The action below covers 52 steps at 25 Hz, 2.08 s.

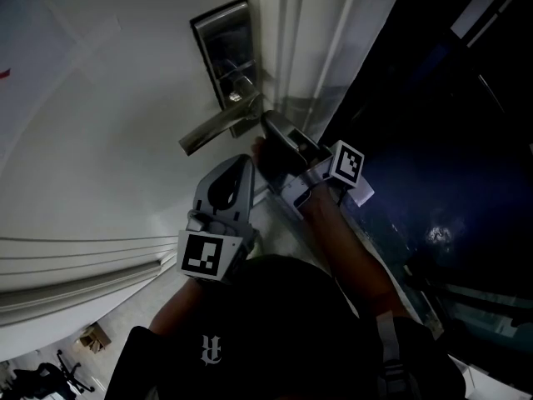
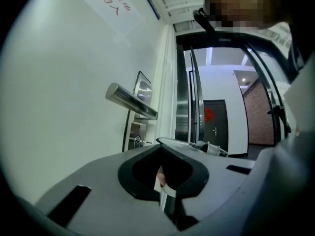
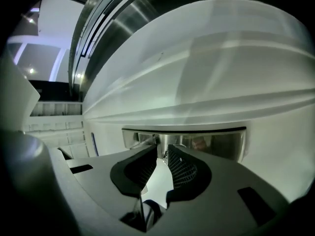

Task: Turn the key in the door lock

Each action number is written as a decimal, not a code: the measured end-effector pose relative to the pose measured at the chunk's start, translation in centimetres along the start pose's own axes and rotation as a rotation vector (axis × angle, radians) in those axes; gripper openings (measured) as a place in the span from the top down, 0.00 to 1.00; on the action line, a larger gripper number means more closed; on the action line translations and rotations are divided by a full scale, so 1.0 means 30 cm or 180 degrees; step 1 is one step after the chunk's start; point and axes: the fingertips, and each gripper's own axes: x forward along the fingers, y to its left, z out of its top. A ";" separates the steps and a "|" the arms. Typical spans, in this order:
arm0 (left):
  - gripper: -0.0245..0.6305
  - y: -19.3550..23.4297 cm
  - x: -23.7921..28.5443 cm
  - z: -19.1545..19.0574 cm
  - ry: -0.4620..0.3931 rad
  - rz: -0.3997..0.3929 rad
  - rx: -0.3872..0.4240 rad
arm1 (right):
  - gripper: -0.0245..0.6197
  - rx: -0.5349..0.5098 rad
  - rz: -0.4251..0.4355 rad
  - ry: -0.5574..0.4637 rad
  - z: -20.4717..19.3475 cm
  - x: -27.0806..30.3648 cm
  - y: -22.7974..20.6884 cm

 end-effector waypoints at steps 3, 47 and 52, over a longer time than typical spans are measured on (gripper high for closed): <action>0.95 0.010 0.008 0.006 -0.0027 0.0035 -0.0011 | 0.87 -0.0510 -0.0170 0.0141 -0.002 -0.007 0.022; 0.95 0.061 -0.033 -0.022 0.0013 0.0106 -0.0027 | 0.92 -0.8676 -0.1382 0.1768 -0.125 0.101 -0.006; 0.95 0.058 -0.032 -0.021 0.0012 0.0101 -0.0002 | 0.93 -0.7736 -0.1548 0.1606 -0.119 0.105 -0.003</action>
